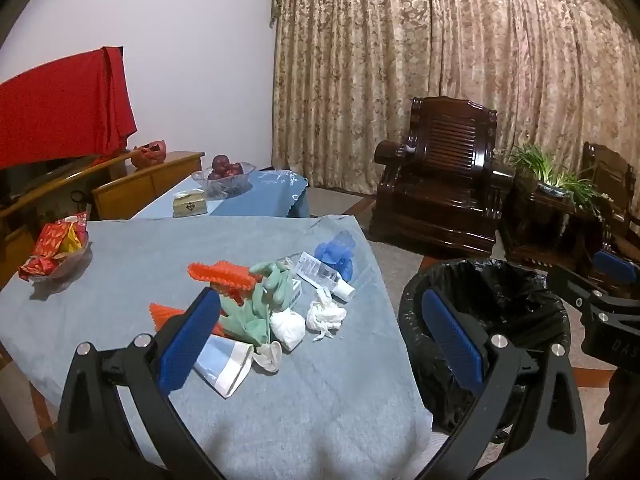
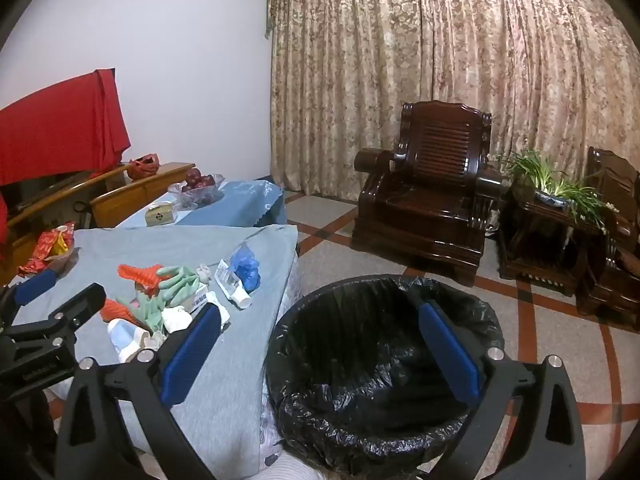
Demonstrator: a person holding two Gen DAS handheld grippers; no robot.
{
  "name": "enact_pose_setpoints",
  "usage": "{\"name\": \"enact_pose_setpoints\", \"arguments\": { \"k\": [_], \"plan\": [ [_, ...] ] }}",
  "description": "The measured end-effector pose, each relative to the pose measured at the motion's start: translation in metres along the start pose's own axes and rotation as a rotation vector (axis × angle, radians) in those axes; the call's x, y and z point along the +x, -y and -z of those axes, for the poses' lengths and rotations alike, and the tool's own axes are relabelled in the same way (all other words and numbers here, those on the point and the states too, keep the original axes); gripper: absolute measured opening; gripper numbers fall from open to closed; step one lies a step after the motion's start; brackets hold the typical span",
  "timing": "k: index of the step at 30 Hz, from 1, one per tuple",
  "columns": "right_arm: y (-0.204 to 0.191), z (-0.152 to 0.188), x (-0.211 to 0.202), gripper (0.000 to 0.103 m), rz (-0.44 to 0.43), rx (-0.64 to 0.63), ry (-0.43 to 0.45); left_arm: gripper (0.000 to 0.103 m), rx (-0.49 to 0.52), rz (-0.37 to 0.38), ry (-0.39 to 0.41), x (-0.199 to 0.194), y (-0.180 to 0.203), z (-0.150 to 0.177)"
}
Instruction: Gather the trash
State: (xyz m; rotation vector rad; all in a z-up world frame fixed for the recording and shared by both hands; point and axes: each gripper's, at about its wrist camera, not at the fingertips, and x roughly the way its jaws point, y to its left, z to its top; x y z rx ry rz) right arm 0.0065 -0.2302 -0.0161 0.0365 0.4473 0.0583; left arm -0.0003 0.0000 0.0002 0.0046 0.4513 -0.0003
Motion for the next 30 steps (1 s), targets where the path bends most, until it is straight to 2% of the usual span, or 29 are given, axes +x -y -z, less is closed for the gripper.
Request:
{"name": "enact_pose_setpoints", "arguments": {
  "k": [30],
  "plan": [
    [-0.0009,-0.0007,0.0014,0.097,0.004,-0.005,-0.004,0.098,0.005,-0.006,-0.008,0.0048,-0.0065,0.0024]
  ]
}}
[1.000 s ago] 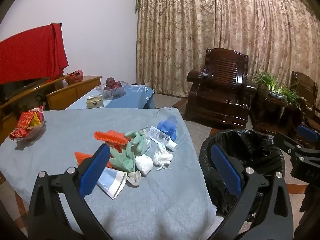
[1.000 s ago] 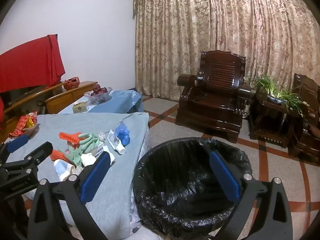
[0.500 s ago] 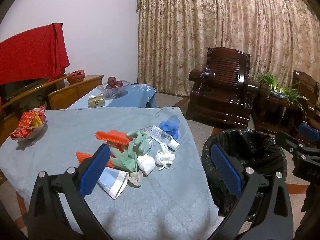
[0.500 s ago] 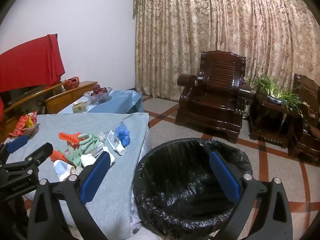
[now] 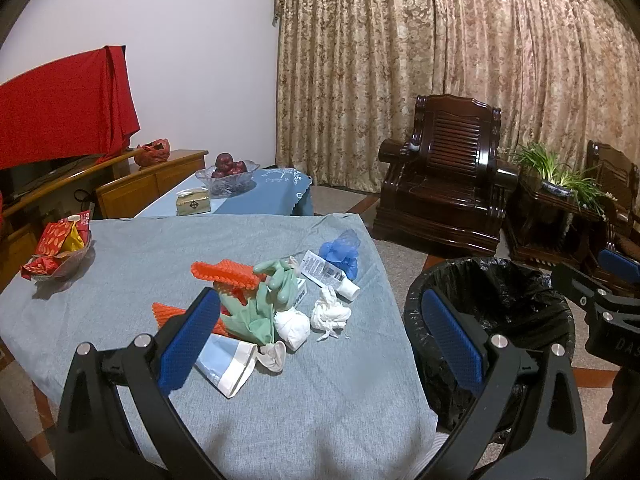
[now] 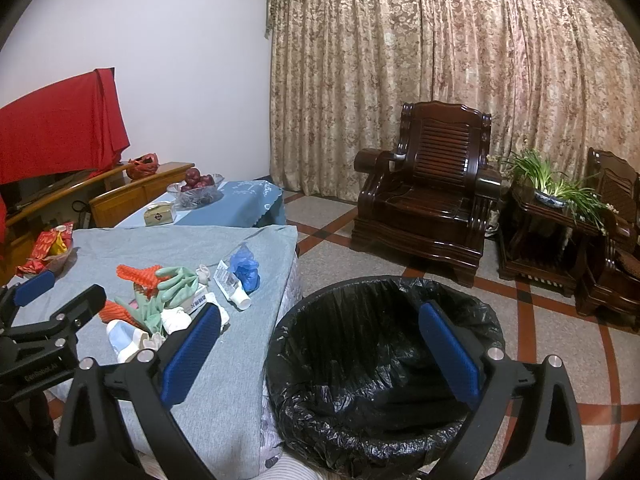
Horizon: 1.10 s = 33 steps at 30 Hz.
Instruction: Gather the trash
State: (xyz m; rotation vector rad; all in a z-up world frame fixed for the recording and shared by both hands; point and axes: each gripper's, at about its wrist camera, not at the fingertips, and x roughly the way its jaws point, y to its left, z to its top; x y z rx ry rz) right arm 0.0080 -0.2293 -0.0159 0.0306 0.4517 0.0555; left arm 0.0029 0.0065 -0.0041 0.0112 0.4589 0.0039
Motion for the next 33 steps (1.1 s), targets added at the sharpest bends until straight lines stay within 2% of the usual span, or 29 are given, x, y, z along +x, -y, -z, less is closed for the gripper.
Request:
{"name": "enact_pose_setpoints", "arguments": {
  "k": [33],
  "plan": [
    [0.0006,0.0004,-0.0002,0.097,0.000,0.000,0.000,0.098,0.001,-0.003,-0.001,0.0065,-0.0038,0.0014]
  ]
}}
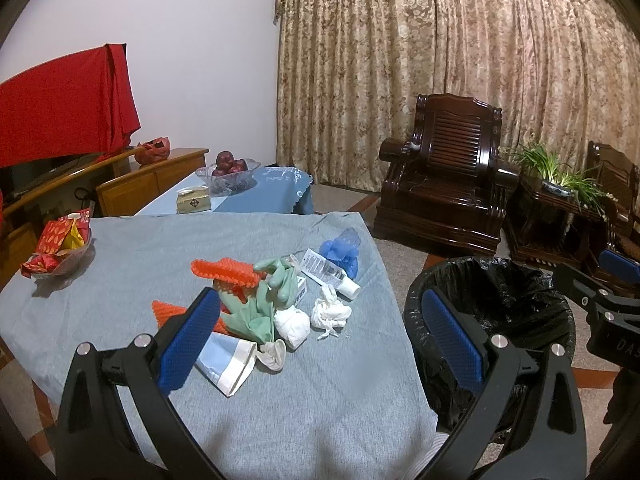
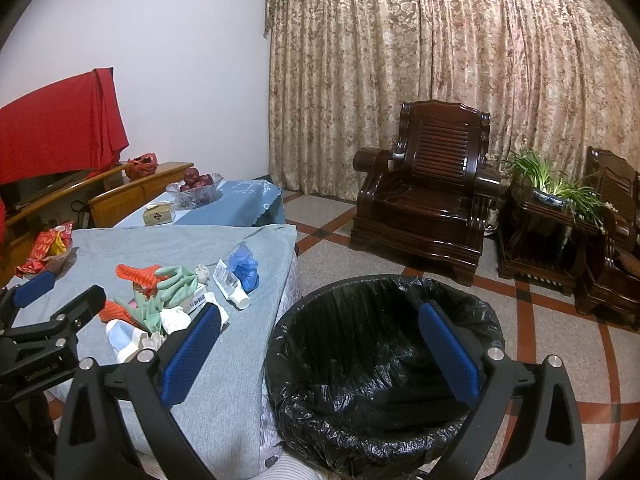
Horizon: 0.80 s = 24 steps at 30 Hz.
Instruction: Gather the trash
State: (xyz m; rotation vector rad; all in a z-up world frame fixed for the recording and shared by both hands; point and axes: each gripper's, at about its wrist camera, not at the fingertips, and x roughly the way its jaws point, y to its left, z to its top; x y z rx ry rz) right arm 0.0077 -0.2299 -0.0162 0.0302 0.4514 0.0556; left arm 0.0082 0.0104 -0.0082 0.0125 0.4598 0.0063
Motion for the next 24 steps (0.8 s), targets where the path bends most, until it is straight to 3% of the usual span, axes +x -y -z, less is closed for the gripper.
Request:
{"name": "enact_pose_setpoints", "arguments": {
  "k": [24],
  "plan": [
    [-0.0003,-0.0012,-0.0002,0.097,-0.002,-0.001,-0.001,0.098,-0.002,0.001,-0.002,0.0001,0.0006,0.0001]
  ]
}}
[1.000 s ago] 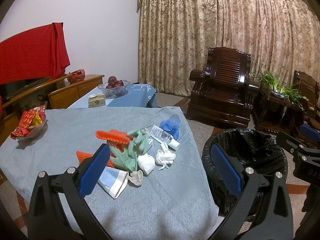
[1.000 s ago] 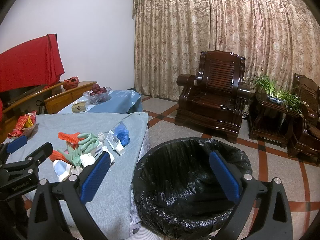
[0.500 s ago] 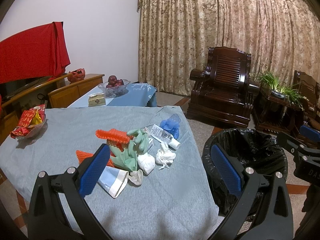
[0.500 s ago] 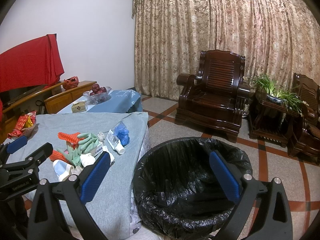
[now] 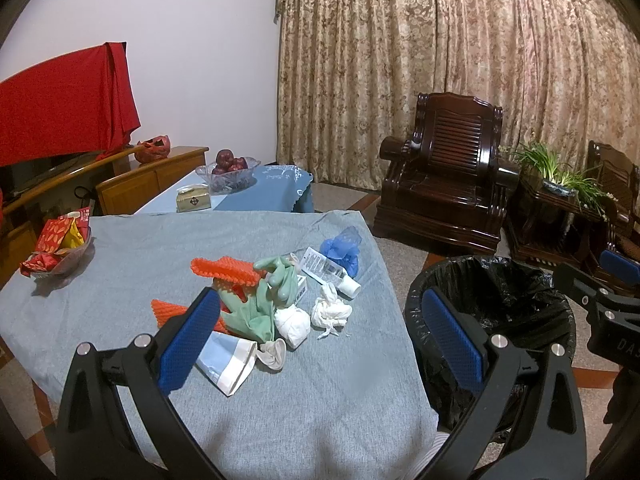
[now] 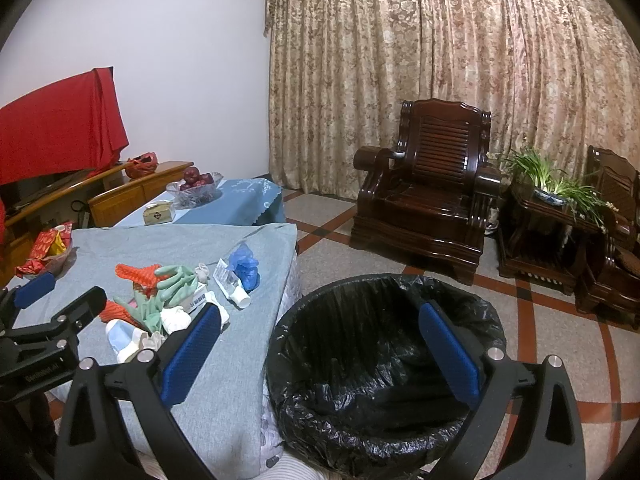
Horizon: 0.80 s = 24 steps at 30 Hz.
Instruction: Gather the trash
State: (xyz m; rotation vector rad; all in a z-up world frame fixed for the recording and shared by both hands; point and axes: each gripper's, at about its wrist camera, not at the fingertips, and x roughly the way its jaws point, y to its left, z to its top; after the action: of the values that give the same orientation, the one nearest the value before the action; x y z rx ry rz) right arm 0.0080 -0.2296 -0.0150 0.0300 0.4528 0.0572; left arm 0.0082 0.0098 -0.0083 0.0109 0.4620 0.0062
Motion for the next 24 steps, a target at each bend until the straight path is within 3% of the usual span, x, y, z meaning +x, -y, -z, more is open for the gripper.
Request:
{"name": "enact_pose_setpoints", "arguments": {
  "k": [14,24],
  "plan": [
    [-0.024,0.004,0.022,0.097,-0.023,-0.027,-0.018,0.098,0.000,-0.026,-0.009,0.015,-0.019,0.018],
    [-0.064,0.016,0.055,0.097,-0.102,-0.063,-0.056,0.098,-0.012,-0.176,-0.048,0.038,-0.083,0.040]
  ]
}}
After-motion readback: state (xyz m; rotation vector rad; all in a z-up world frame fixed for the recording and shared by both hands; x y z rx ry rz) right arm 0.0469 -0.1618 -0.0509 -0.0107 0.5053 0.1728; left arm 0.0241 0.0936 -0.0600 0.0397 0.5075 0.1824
